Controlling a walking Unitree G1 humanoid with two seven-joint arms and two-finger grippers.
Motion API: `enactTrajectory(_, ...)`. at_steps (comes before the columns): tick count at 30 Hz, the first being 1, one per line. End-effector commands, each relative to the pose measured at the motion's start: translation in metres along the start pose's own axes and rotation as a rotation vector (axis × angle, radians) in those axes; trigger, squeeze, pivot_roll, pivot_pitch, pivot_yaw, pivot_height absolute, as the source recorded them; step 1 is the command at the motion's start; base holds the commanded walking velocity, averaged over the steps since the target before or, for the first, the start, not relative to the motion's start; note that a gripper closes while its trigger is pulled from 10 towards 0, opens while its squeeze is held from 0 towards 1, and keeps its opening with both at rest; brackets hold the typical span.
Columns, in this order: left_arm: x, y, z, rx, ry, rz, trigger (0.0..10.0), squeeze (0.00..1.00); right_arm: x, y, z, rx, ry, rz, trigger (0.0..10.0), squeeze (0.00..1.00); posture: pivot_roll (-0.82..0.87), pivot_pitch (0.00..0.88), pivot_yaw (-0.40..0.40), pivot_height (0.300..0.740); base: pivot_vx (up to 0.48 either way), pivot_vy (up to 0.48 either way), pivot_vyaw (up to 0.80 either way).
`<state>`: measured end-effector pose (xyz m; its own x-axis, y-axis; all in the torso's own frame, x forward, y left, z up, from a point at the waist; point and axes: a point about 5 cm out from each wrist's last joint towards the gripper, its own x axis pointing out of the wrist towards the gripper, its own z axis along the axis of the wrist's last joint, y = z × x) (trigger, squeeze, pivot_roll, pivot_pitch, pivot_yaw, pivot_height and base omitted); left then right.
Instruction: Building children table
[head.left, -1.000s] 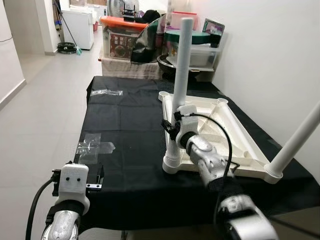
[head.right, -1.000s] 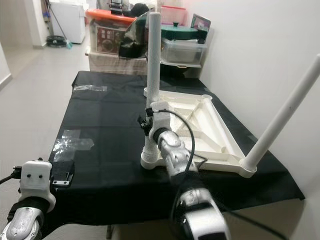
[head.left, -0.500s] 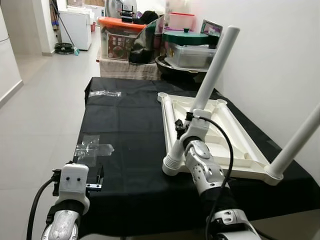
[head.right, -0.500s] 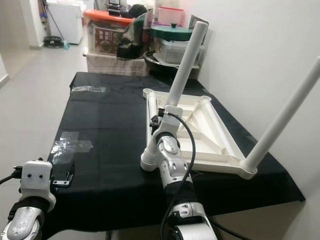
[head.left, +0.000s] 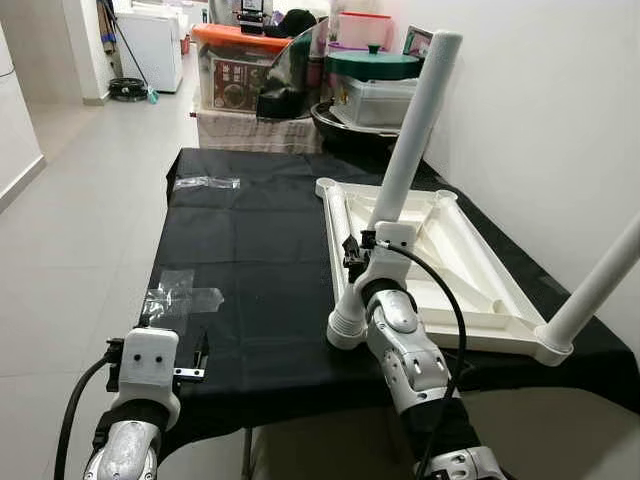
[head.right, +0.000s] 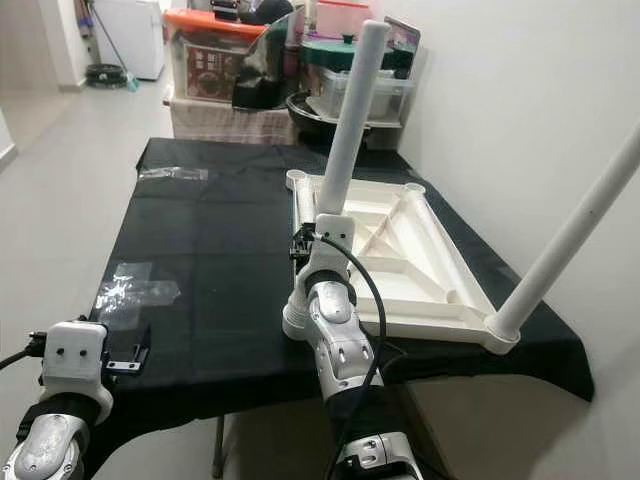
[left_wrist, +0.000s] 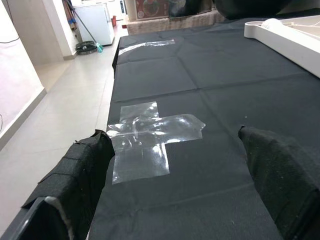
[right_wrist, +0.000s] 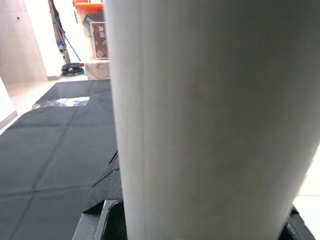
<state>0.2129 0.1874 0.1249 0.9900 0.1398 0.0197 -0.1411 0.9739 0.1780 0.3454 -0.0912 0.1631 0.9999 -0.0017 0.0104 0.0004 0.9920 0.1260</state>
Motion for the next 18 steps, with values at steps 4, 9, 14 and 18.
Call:
enactTrajectory(4,-0.001,0.0,-0.003,0.003,0.008,0.002,10.0,0.0,-0.006,-0.017,-0.018,-0.044,0.058,-0.067,10.0,0.0,0.11,0.0,-0.11,0.74,0.0,0.0,0.0)
enactTrajectory(9,-0.002,0.001,-0.003,0.004,0.01,0.0,10.0,0.0,-0.012,-0.016,-0.026,-0.048,0.082,-0.029,10.0,0.0,0.11,0.0,-0.109,0.74,0.0,0.0,0.0)
enactTrajectory(14,0.0,0.001,-0.003,0.005,0.011,-0.006,10.0,0.0,-0.013,0.003,-0.034,-0.01,0.143,0.304,10.0,0.0,0.11,0.0,-0.102,0.74,0.0,0.0,0.0)
enactTrajectory(18,0.001,0.0,-0.003,0.004,0.012,-0.01,10.0,0.0,-0.014,0.01,-0.036,0.005,0.186,0.473,10.0,0.0,0.11,0.0,-0.101,0.74,0.0,0.0,0.0)
